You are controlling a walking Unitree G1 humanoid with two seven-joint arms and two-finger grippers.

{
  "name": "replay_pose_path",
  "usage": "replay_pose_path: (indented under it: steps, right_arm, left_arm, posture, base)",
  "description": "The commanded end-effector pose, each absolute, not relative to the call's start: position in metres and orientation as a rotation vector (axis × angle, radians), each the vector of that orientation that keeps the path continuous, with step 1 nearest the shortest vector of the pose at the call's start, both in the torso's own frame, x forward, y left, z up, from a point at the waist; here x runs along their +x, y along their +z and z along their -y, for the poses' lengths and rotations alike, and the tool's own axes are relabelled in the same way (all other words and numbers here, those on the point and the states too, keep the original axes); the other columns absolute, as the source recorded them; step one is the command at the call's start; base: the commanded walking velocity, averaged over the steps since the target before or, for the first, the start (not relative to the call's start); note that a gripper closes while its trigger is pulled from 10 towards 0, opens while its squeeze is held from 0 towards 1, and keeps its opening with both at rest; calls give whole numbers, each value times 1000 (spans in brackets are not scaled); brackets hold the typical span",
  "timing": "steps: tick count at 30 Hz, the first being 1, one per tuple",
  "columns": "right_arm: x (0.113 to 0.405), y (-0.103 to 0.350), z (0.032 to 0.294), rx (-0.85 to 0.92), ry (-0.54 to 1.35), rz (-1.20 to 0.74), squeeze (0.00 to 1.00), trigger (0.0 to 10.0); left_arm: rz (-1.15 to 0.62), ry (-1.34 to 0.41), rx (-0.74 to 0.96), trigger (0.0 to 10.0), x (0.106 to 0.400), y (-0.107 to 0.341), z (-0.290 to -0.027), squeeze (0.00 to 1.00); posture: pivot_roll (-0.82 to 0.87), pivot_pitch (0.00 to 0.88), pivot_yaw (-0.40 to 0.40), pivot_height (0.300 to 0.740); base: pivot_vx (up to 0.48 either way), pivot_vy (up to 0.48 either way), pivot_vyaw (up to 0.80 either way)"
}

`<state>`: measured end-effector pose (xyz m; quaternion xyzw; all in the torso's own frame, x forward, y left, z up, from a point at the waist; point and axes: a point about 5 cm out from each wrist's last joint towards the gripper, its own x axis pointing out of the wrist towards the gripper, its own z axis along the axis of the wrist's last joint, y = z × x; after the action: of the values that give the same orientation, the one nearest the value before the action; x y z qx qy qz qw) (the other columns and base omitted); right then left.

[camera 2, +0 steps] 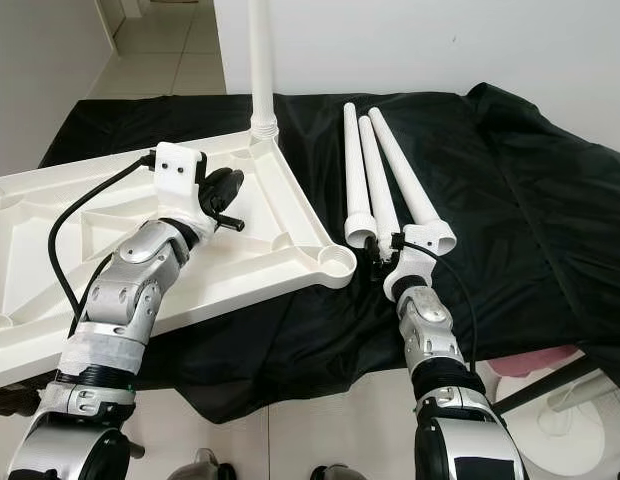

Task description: Building children table

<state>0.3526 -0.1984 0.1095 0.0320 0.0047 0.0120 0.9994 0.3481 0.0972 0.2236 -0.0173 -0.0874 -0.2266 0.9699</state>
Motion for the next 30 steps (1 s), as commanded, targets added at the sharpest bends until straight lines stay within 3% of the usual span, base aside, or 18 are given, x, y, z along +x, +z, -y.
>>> replay_pose_path:
  steps: [1, 2, 8, 15, 20, 23, 30]
  right_arm:
    - [351, 106, 198, 77, -1, -15, 0, 2784]
    - [352, 109, 198, 103, 2, 3, 0, 10000]
    - [353, 115, 194, 166, 32, 28, 0, 10000]
    - [361, 143, 203, 79, -81, 111, 0, 10000]
    - [366, 161, 202, 67, -60, 155, 0, 10000]
    - [368, 183, 195, -62, -25, 235, 0, 10000]
    - [364, 192, 190, -69, 11, 301, 0, 10000]
  left_arm:
    - [181, -427, -32, 10000, 350, 224, -98, 0]
    - [186, -430, -32, 10000, 351, 224, -98, 0]
    - [191, -439, -33, 10000, 352, 225, -97, 0]
    - [200, -500, -26, 10000, 348, 225, -92, 0]
    - [203, -504, -9, 10000, 351, 227, -90, 0]
    - [221, -492, -2, 10000, 356, 234, -90, 0]
    - [226, -502, -6, 10000, 358, 237, -89, 0]
  posture:
    - [15, 57, 3, 740]
    - [14, 58, 3, 740]
    - [6, 55, -2, 740]
    - [-2, 56, -8, 740]
    - [-7, 55, -19, 740]
    - [-12, 52, -24, 740]
    - [-13, 50, -25, 740]
  base:
    - [0, 0, 0]
    - [0, 0, 0]
    - [0, 0, 0]
    - [0, 0, 0]
    - [0, 0, 0]
    - [0, 0, 0]
    - [0, 0, 0]
